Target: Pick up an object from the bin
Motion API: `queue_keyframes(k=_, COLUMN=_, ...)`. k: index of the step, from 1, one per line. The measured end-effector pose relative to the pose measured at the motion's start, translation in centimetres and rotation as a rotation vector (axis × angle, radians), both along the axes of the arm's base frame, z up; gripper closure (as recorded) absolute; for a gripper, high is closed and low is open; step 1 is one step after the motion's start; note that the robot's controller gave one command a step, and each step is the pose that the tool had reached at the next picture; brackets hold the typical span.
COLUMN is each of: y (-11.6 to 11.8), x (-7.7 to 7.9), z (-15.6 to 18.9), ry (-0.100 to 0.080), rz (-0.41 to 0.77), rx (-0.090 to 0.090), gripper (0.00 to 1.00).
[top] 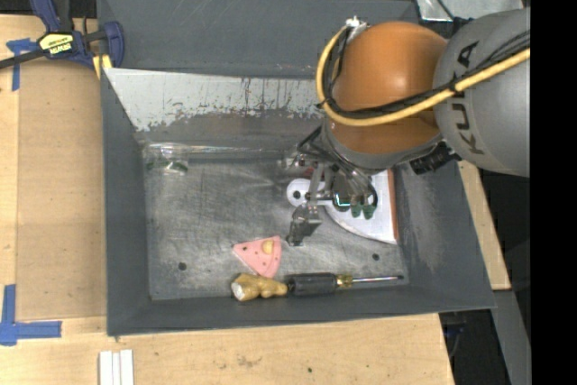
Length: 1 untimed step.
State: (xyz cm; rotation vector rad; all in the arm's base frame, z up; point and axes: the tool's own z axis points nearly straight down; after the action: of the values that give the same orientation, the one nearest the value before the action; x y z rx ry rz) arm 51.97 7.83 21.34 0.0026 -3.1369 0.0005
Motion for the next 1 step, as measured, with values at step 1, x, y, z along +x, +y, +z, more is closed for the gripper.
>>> queue_keyframes(k=1, y=0.0, x=0.16, z=0.36, ry=-0.007, rz=-0.002, rx=0.001, gripper=0.0)
